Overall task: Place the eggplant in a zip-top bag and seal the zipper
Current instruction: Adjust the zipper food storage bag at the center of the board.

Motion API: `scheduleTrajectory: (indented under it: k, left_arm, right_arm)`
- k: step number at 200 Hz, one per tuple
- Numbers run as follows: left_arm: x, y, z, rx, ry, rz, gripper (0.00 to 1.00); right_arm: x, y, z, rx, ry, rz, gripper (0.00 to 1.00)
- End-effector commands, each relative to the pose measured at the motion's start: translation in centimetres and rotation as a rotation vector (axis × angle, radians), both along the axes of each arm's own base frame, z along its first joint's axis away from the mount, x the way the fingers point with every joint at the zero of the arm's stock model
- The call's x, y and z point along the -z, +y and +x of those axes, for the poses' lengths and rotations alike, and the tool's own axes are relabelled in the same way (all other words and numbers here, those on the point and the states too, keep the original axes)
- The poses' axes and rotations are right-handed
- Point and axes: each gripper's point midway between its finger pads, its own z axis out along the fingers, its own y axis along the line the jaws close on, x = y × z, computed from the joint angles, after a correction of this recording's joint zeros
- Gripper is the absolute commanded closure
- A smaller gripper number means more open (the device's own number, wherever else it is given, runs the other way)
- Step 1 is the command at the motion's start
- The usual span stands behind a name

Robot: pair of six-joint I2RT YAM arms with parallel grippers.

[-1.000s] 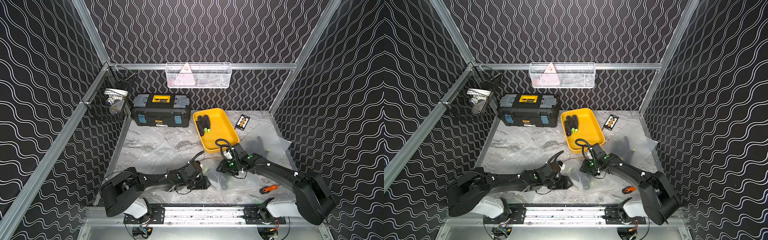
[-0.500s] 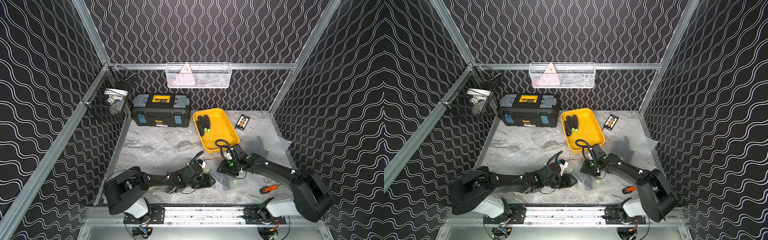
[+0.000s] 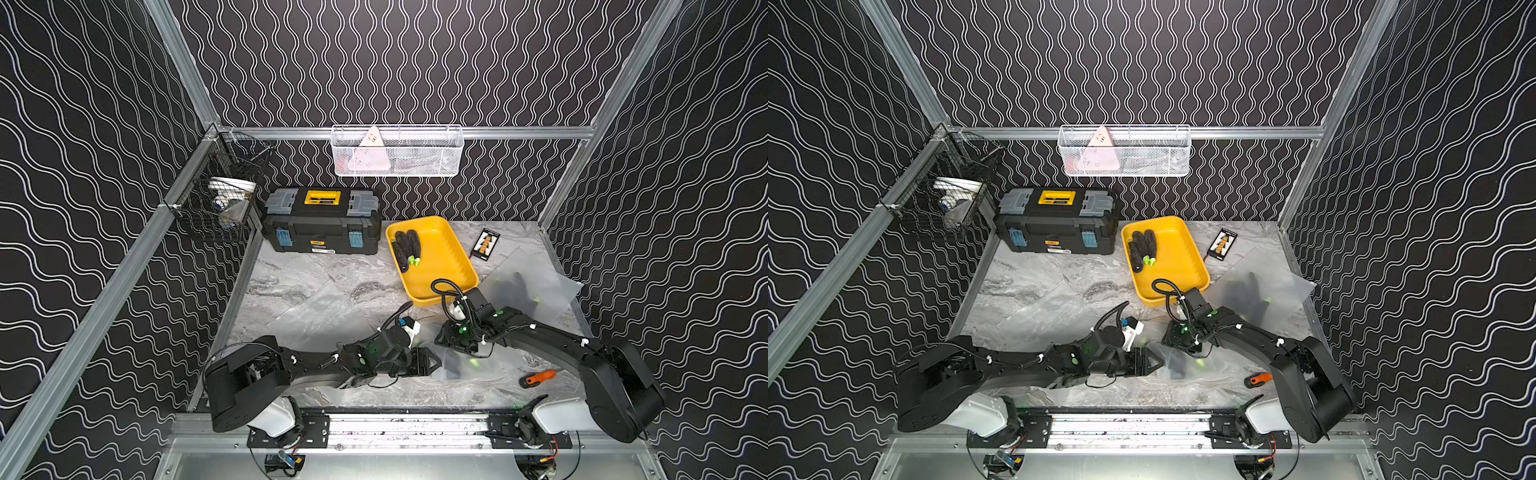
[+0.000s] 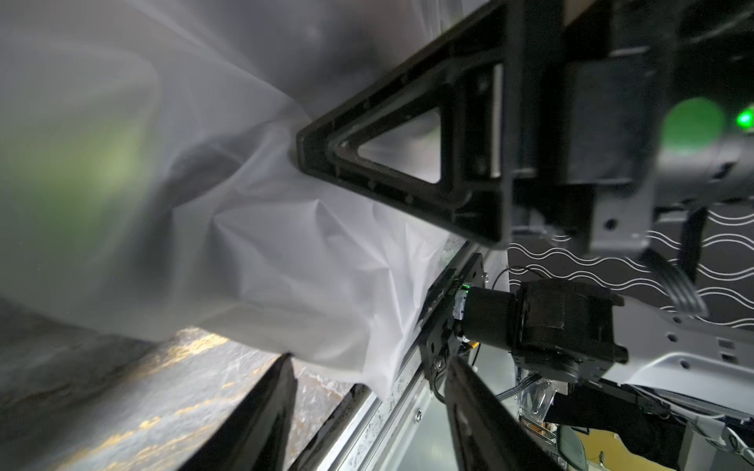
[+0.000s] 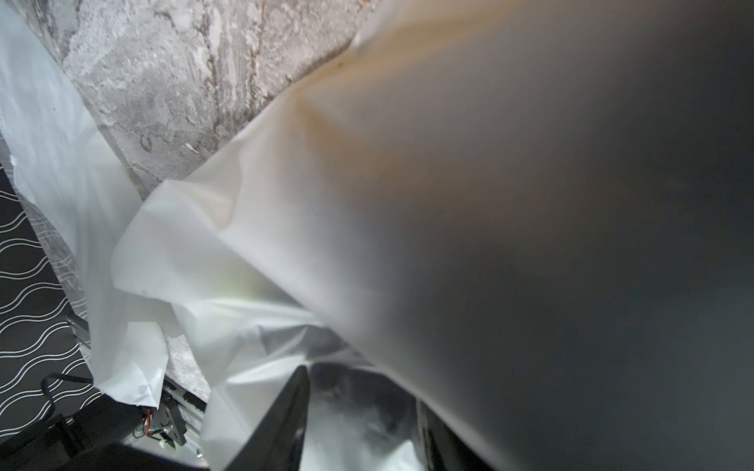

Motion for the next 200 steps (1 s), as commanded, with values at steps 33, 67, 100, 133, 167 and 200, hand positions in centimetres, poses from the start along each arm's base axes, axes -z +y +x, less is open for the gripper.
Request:
scheduleTrajectory:
  k: [33,67,100,133,167,200]
  left_arm:
    - [0.3,-2.0,0.0,0.037,-0.048,-0.04,0.36]
    - [0.6,-2.7,0.1,0.044,-0.067,-0.085,0.35]
    - [-0.9,-4.0,0.1,0.075,-0.099,-0.159,0.35]
    - [-1.9,-4.7,-0.5,0.115,-0.11,-0.199,0.35]
    - [-2.5,-4.5,-0.9,0.111,-0.103,-0.217,0.35]
    - [-3.0,-3.5,-0.7,0.084,-0.132,-0.182,0.39]
  right_arm:
    - [-0.2,0.1,0.3,0.005,-0.013,0.005,0.55]
    - [-0.1,0.1,0.2,0.003,-0.006,0.008,0.55]
    - [0.1,-0.1,0.1,0.006,-0.003,0.003,0.55]
    - [0.4,-0.2,0.0,0.005,0.001,-0.006,0.55]
    - [0.7,-0.5,0.0,0.01,0.003,-0.02,0.55]
    - [0.6,-1.0,-0.1,0.009,-0.004,-0.043,0.55]
